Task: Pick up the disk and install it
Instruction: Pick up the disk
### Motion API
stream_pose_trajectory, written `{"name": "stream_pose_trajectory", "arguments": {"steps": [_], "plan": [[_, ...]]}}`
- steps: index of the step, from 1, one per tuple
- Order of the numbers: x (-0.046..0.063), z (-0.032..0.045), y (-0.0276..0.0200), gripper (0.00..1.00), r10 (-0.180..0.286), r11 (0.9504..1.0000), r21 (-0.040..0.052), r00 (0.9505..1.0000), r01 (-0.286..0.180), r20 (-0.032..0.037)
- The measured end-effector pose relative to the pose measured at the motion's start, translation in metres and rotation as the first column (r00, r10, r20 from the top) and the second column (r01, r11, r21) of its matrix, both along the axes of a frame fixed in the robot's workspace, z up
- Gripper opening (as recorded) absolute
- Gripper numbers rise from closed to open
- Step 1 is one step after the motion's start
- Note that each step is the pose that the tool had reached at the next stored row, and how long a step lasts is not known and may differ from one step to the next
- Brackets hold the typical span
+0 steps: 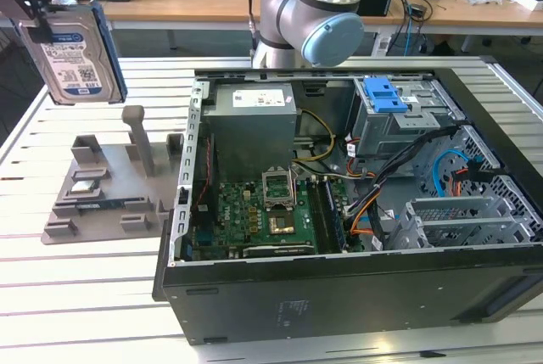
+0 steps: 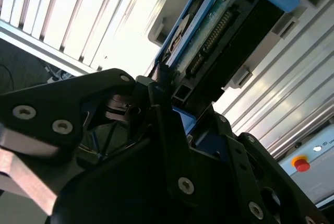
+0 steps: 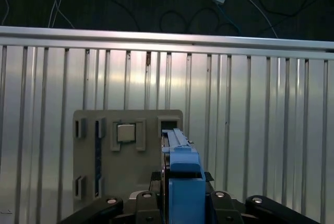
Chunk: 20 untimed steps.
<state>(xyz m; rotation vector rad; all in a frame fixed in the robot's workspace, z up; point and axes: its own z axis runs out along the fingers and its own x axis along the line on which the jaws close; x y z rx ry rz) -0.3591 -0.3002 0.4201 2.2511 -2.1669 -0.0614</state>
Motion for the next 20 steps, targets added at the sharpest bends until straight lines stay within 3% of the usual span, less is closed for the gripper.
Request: {"name": "stream_pose_trajectory", "arguments": {"steps": [6,20], "plan": [[0.0,0.0164,0.0,0.37,0.0,1.0,0.0,1.0,0.0,0.0001],[0.0,0.0425,0.0,0.37,0.0,1.0,0.0,1.0,0.0,0.0001]]}}
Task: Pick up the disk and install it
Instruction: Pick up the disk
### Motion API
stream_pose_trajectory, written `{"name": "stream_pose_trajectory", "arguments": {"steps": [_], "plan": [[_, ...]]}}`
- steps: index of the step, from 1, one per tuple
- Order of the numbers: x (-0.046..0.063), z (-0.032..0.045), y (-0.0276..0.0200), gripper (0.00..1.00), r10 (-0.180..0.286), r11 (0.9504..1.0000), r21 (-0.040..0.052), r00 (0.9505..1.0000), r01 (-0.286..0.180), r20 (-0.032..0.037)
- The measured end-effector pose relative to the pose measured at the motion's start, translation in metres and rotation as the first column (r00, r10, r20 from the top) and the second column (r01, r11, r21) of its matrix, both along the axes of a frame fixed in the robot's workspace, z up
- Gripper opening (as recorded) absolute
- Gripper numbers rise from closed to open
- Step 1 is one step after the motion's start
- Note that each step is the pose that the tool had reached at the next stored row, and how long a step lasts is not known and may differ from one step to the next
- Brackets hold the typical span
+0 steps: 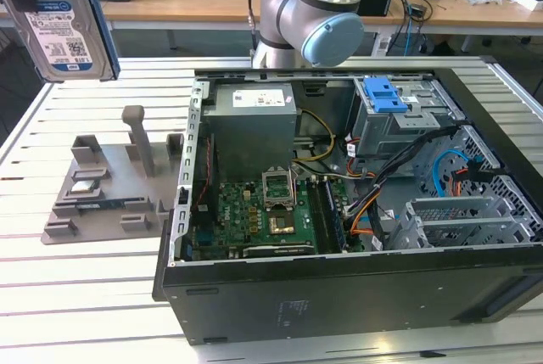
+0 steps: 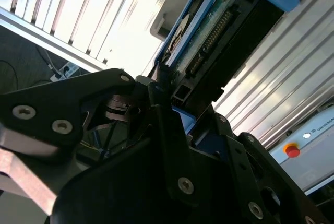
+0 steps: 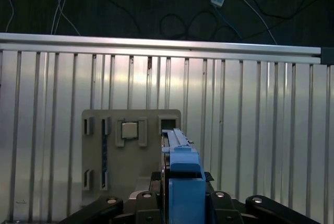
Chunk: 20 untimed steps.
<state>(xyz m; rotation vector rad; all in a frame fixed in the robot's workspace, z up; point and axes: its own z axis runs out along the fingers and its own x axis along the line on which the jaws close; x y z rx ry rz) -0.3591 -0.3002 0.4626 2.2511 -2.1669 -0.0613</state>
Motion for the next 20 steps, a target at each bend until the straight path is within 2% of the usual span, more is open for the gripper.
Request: {"name": "stream_pose_trajectory", "arguments": {"steps": [6,7,9,13,16,20], "plan": [[0.0,0.0164,0.0,0.37,0.0,1.0,0.0,1.0,0.0,0.0],[0.0,0.0219,0.0,0.37,0.0,1.0,0.0,1.0,0.0,0.0],[0.0,0.027,0.0,0.37,0.0,1.0,0.0,1.0,0.0,0.0],[0.0,0.0438,0.0001,0.37,0.0,1.0,0.0,1.0,0.0,-0.0001],[0.0,0.0497,0.0001,0.37,0.0,1.0,0.0,1.0,0.0,0.0],[0.0,0.0503,0.0001,0.37,0.0,1.0,0.0018,1.0,0.0,-0.0001]]}}
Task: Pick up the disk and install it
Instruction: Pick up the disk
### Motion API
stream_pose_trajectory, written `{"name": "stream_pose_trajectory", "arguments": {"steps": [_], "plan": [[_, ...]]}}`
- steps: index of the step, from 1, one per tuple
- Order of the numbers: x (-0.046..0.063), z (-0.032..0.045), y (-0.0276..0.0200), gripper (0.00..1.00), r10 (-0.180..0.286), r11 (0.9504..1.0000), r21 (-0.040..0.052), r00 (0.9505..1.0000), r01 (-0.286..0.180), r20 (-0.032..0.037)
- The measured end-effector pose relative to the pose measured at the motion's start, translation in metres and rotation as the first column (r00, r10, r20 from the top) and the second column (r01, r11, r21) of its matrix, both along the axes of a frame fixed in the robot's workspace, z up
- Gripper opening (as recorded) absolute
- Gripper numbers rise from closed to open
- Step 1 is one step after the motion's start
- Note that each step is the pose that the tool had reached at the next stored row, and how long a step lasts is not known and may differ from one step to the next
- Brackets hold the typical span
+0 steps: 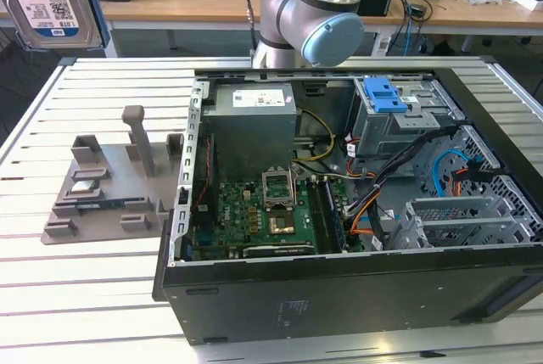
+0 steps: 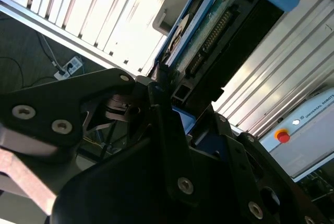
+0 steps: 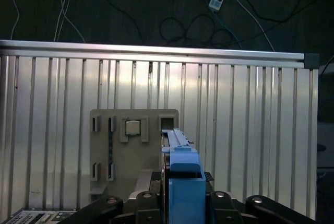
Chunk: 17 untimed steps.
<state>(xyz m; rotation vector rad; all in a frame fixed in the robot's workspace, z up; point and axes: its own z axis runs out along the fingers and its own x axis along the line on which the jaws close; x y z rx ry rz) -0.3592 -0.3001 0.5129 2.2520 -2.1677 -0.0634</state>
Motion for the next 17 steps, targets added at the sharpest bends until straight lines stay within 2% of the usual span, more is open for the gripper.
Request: {"name": "stream_pose_trajectory", "arguments": {"steps": [2,5,10,17], "plan": [[0.0,0.0,0.0,0.37,0.0,1.0,0.0001,1.0,0.0,0.0],[0.007,0.0,0.0,0.37,0.0,1.0,0.0002,1.0,0.0,0.0001],[0.039,0.0001,0.0,0.37,0.0,1.0,0.0,1.0,0.0,-0.0001],[0.068,-0.0001,0.0,0.37,0.0,1.0,0.0002,1.0,0.0,-0.0002]]}}
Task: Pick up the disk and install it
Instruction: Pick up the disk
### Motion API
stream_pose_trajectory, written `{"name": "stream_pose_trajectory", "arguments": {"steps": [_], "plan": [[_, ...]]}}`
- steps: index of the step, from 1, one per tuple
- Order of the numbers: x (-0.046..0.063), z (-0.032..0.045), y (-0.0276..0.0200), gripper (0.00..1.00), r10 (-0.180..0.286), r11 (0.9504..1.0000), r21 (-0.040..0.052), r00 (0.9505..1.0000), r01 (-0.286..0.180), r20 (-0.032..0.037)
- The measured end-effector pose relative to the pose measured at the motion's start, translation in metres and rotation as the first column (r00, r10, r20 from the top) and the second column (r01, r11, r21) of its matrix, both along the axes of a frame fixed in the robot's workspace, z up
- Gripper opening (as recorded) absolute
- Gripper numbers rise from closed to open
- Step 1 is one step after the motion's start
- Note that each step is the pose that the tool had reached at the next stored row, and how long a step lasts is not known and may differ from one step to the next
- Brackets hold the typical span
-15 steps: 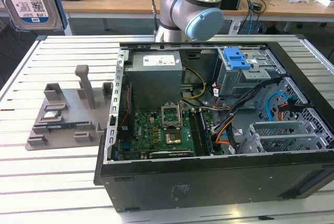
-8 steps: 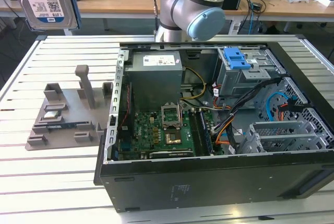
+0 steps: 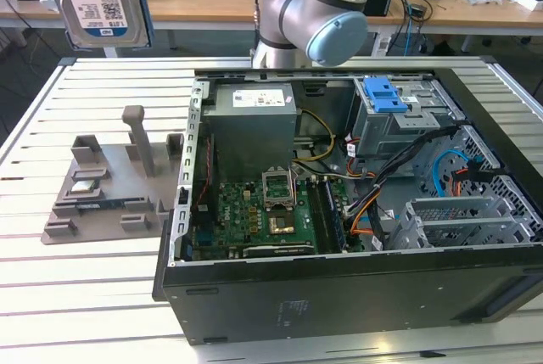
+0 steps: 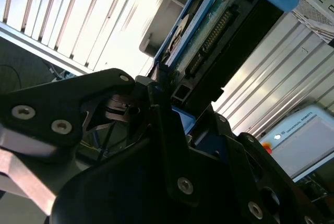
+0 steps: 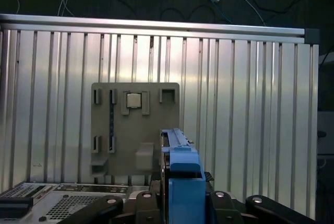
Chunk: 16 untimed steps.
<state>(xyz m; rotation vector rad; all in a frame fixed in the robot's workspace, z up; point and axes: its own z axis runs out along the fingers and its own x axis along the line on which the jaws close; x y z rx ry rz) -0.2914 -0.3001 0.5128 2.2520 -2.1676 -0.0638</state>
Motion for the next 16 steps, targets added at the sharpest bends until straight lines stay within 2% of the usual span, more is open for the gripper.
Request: {"name": "stream_pose_trajectory", "arguments": {"steps": [2,5,12,14,16], "plan": [[0.008,0.0,0.0,0.37,0.0,1.0,0.0,1.0,0.0,-0.0003],[0.027,0.0,0.0,0.37,0.0,1.0,0.0,1.0,0.0,-0.001],[0.062,0.0,0.0,0.37,0.0,1.0,0.0,1.0,0.0,-0.0027],[0.077,0.0001,0.0,0.37,0.0,1.0,-0.0001,1.0,0.0,-0.0035],[0.085,0.0,0.0001,0.37,0.0,1.0,0.0,1.0,0.0,-0.0037]]}}
